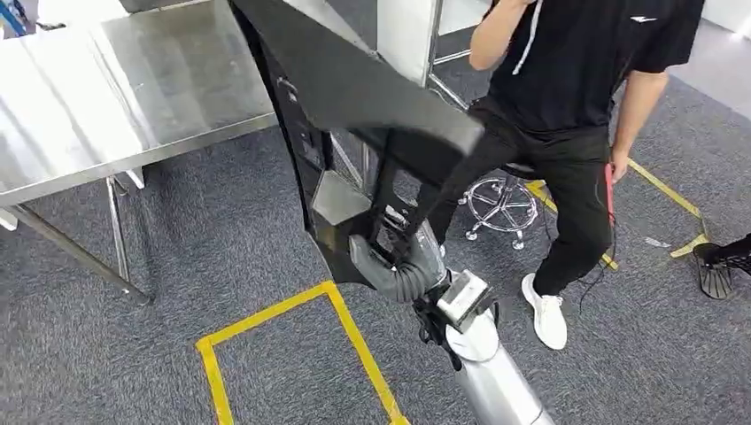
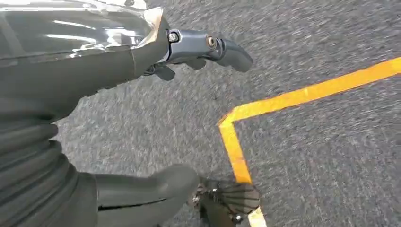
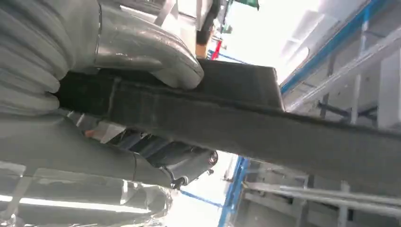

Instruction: Take the parts from the cabinet and place them on the table.

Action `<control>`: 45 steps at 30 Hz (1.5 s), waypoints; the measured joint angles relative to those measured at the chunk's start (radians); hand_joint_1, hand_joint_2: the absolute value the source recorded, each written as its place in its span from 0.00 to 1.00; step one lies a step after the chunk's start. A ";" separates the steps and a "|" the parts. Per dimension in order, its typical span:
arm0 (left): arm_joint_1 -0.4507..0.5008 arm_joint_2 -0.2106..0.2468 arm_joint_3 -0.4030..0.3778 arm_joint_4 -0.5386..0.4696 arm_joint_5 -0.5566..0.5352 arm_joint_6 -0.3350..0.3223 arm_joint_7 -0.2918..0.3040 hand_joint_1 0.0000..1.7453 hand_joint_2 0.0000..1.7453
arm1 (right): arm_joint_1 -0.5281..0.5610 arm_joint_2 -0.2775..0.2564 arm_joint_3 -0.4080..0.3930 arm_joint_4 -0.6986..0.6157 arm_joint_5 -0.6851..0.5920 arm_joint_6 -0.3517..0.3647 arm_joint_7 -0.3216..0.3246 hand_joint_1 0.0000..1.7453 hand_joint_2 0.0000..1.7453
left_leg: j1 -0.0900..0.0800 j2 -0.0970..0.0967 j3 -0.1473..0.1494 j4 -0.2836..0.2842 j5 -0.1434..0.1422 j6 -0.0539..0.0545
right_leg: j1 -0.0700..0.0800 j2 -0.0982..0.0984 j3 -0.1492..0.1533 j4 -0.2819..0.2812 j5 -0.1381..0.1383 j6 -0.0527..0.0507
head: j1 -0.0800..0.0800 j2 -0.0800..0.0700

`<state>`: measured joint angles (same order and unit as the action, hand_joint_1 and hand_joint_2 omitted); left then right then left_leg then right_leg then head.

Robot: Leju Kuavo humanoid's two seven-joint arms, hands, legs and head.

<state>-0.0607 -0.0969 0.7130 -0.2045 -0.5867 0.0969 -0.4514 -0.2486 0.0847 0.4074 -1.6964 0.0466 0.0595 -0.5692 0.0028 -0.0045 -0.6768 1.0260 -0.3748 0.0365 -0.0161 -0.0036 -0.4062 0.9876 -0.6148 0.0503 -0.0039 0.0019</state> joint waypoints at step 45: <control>-0.001 -0.006 0.016 0.000 -0.019 0.007 -0.008 0.00 1.00 | -0.008 -0.001 -0.001 0.010 -0.010 0.002 0.013 1.00 1.00 | 0.001 0.038 0.045 -0.002 -0.051 -0.015 | -0.015 -0.079 -0.077 -0.026 0.095 0.013 | 0.005 0.000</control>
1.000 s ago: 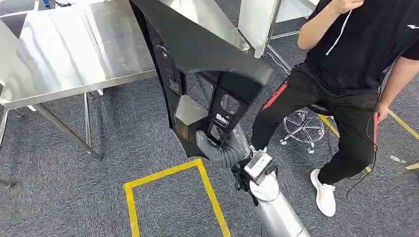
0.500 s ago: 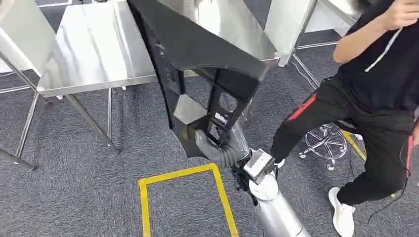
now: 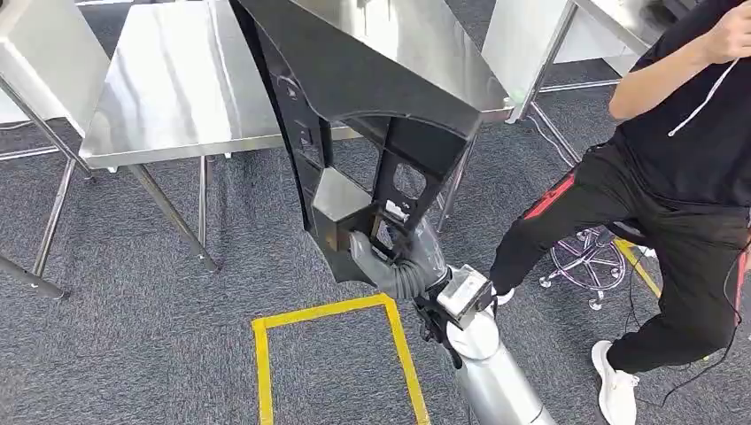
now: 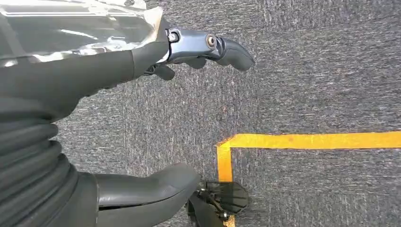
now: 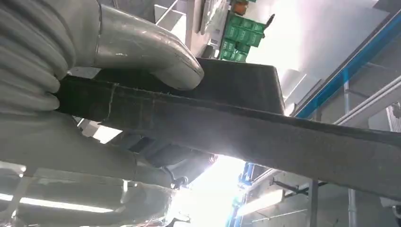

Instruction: Take the parts from the cabinet and place them on the table.

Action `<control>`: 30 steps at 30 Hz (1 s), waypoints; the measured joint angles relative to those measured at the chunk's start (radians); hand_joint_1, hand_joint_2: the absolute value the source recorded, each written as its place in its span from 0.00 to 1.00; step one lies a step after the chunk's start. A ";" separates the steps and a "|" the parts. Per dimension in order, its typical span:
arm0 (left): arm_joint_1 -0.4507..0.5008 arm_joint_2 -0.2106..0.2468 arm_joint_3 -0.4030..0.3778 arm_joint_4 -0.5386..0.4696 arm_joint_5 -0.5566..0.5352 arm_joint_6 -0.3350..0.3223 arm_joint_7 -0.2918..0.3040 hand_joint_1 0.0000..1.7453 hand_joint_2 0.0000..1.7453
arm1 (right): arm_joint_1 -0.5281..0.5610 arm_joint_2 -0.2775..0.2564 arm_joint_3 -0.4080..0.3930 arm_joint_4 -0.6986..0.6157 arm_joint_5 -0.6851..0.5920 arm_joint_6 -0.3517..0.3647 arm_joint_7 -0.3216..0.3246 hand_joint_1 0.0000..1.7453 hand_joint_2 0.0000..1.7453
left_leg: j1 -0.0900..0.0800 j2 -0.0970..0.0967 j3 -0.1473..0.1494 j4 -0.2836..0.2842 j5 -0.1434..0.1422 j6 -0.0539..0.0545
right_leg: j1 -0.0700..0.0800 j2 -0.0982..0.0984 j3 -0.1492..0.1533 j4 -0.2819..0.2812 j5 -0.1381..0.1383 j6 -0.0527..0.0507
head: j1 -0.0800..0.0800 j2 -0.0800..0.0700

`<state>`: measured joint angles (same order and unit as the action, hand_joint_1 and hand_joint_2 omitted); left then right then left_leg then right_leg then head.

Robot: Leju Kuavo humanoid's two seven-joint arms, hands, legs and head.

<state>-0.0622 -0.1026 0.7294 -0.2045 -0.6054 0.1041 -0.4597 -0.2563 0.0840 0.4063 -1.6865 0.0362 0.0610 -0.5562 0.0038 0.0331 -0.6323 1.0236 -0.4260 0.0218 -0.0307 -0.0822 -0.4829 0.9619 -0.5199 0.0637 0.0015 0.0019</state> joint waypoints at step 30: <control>-0.002 0.009 0.013 -0.001 -0.003 -0.014 -0.011 0.00 1.00 | 0.021 -0.008 -0.005 0.003 0.013 -0.008 -0.004 1.00 1.00 | -0.004 -0.052 0.026 -0.010 -0.015 -0.007 | -0.001 0.080 -0.066 0.036 0.045 -0.046 | 0.002 0.000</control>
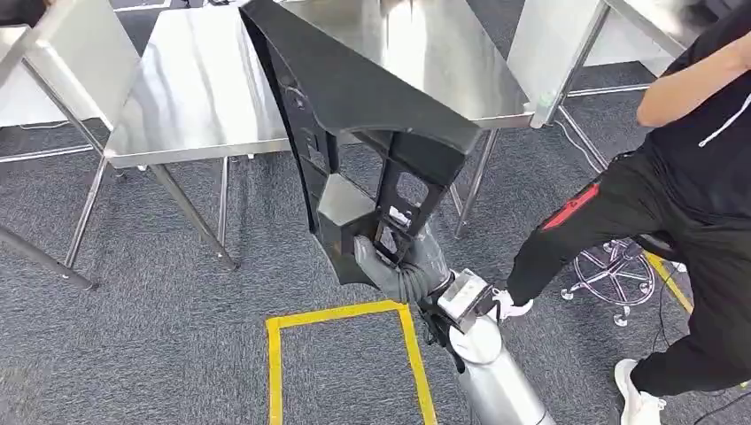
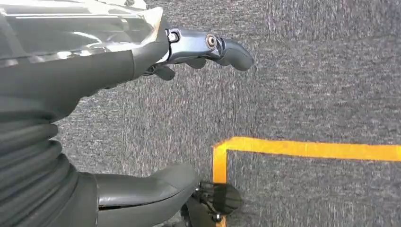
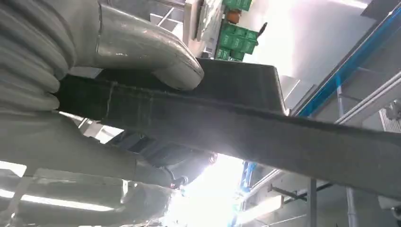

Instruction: Take the parts from the cabinet and place them on the table.

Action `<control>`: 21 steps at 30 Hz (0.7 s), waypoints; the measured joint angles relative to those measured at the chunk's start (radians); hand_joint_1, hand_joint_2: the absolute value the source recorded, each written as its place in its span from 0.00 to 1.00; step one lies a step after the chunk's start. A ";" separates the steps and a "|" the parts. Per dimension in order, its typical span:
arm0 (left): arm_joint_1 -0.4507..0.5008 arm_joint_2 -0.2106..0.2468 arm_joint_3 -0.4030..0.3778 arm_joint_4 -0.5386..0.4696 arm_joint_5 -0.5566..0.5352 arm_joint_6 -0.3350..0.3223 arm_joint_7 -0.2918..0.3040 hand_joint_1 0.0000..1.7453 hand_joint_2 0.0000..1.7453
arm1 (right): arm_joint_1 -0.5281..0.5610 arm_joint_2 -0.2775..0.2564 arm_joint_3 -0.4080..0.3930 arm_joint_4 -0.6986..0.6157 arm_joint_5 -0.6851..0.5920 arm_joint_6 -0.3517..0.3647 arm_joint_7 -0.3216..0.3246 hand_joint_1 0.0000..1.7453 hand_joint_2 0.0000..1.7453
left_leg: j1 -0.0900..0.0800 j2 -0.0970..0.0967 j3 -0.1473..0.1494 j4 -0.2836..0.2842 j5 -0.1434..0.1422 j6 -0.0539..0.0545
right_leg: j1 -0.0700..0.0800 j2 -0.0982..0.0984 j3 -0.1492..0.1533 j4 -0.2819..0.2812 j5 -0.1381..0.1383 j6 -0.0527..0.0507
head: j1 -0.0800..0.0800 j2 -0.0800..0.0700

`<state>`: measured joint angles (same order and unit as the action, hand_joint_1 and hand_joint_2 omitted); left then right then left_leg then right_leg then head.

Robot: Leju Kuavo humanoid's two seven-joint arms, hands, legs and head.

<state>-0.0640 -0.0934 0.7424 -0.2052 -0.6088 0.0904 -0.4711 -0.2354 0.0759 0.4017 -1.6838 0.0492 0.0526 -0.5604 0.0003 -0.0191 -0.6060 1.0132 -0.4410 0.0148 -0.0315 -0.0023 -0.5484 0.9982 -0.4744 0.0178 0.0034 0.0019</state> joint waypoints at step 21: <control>0.000 -0.002 0.000 0.000 -0.018 0.000 -0.002 0.00 1.00 | 0.023 -0.008 -0.002 -0.003 0.002 -0.011 -0.011 1.00 1.00 | 0.004 0.010 0.022 -0.010 -0.012 0.039 | 0.013 0.002 -0.159 0.319 -0.145 0.024 | 0.000 0.000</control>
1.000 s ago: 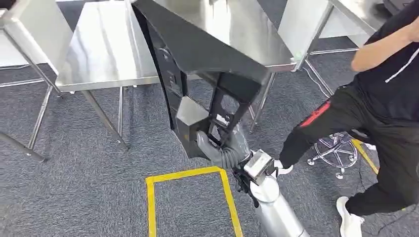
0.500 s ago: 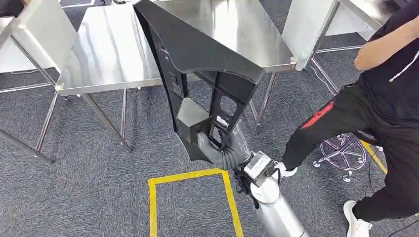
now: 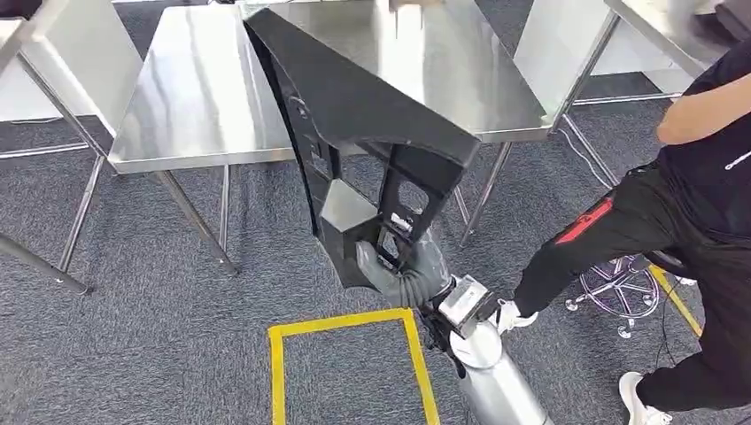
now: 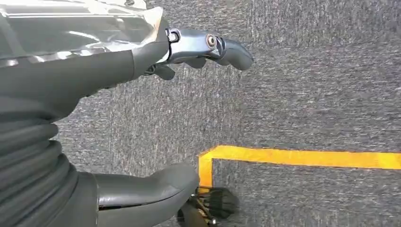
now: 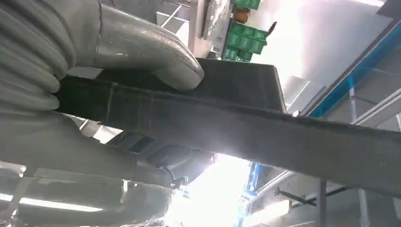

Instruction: Take the parts from the cabinet and place them on the table.

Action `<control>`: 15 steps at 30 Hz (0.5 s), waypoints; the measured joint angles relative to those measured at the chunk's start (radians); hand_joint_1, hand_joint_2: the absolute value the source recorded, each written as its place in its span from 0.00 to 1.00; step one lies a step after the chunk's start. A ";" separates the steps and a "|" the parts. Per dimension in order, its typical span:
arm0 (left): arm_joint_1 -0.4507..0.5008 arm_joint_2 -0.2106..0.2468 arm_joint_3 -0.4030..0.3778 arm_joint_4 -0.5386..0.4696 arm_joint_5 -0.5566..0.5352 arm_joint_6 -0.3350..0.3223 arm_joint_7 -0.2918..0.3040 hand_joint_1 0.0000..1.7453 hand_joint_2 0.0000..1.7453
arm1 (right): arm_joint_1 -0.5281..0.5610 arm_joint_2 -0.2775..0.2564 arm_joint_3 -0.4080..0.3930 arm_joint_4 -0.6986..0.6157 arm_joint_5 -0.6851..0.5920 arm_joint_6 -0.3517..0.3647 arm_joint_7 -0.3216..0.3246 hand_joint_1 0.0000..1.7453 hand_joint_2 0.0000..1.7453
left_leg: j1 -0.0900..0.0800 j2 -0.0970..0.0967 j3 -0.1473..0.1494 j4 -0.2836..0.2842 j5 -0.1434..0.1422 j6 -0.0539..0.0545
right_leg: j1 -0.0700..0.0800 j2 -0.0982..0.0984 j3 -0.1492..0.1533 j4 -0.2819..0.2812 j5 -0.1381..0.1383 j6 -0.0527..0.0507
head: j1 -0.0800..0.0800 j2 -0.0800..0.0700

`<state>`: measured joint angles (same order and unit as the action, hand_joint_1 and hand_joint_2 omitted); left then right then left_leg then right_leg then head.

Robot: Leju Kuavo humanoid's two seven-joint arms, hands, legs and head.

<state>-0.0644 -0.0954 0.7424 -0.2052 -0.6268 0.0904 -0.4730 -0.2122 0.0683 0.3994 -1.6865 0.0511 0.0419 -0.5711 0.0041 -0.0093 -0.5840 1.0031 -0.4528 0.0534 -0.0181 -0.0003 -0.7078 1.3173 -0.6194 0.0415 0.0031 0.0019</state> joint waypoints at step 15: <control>0.001 -0.004 0.000 -0.001 -0.003 -0.001 -0.002 0.00 1.00 | -0.005 -0.001 -0.002 0.000 0.000 -0.003 -0.001 1.00 1.00 | 0.013 0.002 -0.148 0.319 -0.155 -0.070 | -0.006 0.001 0.160 -0.323 0.146 -0.045 | -0.005 0.000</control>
<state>-0.0633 -0.0996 0.7427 -0.2060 -0.6298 0.0896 -0.4746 -0.2169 0.0671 0.3975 -1.6861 0.0507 0.0389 -0.5718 0.0168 -0.0070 -0.7323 1.3221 -0.6080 -0.0162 -0.0241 0.0002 -0.5482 0.9947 -0.4730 -0.0040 -0.0015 0.0019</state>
